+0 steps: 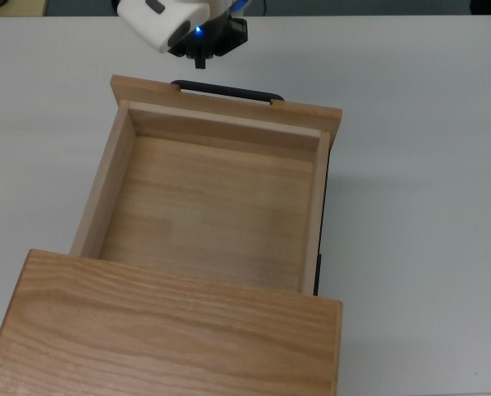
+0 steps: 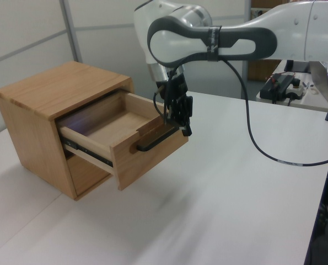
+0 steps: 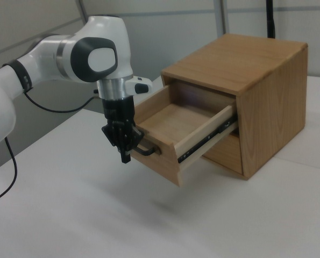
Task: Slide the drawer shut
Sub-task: 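Lower the gripper onto the open drawer's front panel beside the black handle, then push the drawer front with the gripper into the wooden cabinet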
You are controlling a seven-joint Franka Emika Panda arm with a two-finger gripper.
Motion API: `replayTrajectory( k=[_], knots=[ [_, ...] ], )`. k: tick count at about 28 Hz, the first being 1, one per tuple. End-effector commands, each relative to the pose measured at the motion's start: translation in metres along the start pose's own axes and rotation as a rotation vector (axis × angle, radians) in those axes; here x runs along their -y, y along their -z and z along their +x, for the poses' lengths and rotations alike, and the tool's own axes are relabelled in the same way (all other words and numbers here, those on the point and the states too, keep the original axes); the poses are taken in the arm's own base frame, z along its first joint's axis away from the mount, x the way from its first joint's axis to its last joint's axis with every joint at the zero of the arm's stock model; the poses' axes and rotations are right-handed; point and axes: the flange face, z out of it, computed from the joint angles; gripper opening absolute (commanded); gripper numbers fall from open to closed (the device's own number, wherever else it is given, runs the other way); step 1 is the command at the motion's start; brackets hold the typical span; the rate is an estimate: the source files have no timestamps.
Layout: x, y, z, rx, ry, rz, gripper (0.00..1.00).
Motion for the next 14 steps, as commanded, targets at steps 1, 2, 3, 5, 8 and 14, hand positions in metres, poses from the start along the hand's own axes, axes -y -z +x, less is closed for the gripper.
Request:
replayTrajectory(
  k=[1, 2, 3, 5, 8, 14],
  knots=[
    [0.001, -0.002, 0.000, 0.007, 0.024, -0.005, 0.00],
    [0.001, -0.003, 0.001, 0.005, 0.024, -0.007, 0.00],
    [0.001, -0.005, 0.005, 0.002, 0.024, -0.006, 0.00],
    [0.001, -0.005, 0.008, -0.015, 0.025, -0.004, 0.00],
    [0.001, -0.002, 0.014, -0.062, 0.024, -0.001, 0.00],
    [0.002, 0.000, 0.032, -0.164, 0.018, 0.007, 0.00]
  ],
)
